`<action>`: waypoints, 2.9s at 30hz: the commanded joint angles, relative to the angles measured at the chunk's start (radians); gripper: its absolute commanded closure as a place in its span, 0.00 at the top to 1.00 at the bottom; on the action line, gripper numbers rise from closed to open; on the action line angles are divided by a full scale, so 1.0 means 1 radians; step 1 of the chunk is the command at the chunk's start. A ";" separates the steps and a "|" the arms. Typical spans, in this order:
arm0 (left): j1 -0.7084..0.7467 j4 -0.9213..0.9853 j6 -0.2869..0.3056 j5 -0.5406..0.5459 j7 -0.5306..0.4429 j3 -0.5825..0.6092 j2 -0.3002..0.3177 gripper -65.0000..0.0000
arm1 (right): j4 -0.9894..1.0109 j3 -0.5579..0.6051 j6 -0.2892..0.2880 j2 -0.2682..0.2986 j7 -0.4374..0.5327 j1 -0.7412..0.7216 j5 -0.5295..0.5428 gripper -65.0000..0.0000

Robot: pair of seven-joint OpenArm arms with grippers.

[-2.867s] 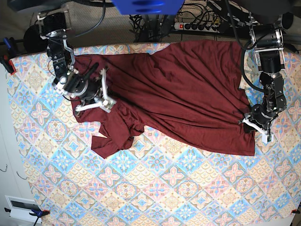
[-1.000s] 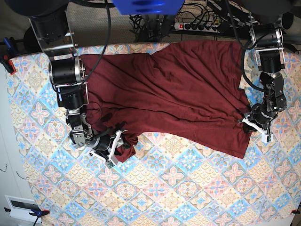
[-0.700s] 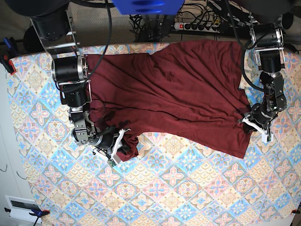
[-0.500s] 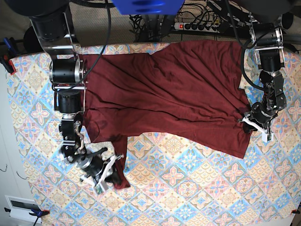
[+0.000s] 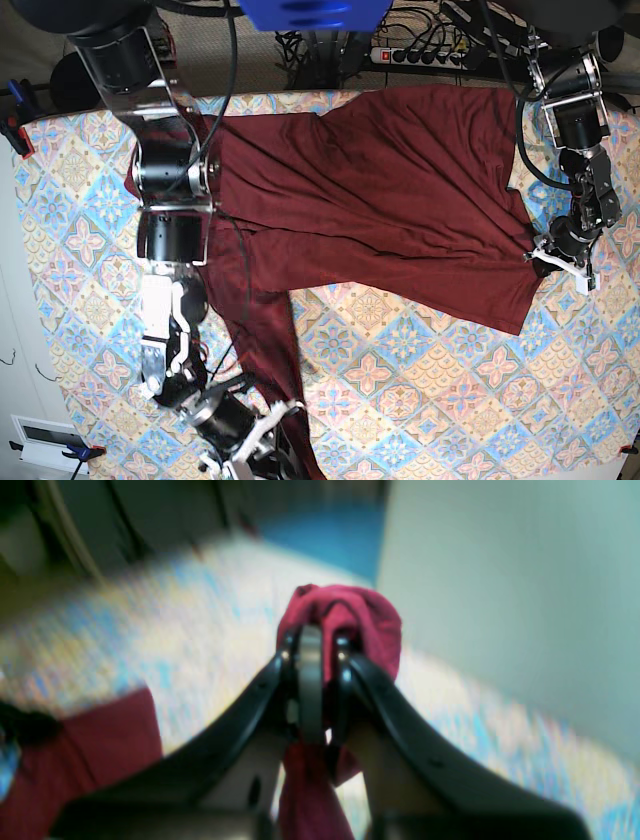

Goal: Layout the t-shirt on the table in an organized manner, then fold the t-shirt properly
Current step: 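Drag the shirt corner with the right gripper away from the shirt body, then grasp the shirt's hem with both grippers and pull it outward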

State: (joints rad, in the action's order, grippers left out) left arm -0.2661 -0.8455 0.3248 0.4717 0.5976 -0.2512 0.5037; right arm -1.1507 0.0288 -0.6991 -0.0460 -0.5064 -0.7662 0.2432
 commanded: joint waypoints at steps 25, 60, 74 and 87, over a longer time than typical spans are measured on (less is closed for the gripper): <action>0.127 -0.444 0.001 0.200 0.184 -0.007 0.025 0.49 | 0.143 0.512 0.001 -0.111 -0.007 -0.085 0.078 0.40; -0.264 -0.013 -0.006 0.117 0.109 0.422 -0.274 0.95 | -0.542 0.202 0.001 0.328 -0.186 0.521 0.083 0.49; -0.338 0.171 -0.017 0.015 -0.097 0.424 -0.294 0.07 | -0.553 0.132 0.001 0.331 -0.186 0.580 0.083 0.49; -0.499 0.173 -0.184 -0.069 -0.278 0.421 -0.138 0.00 | -0.585 0.073 0.001 0.331 -0.186 0.670 0.083 0.49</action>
State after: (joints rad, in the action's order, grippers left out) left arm -0.7246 -0.6559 0.1379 0.3988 0.3470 0.1741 0.3569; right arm -1.7149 0.1074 -0.7025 0.2779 -0.7231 -0.0765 0.3073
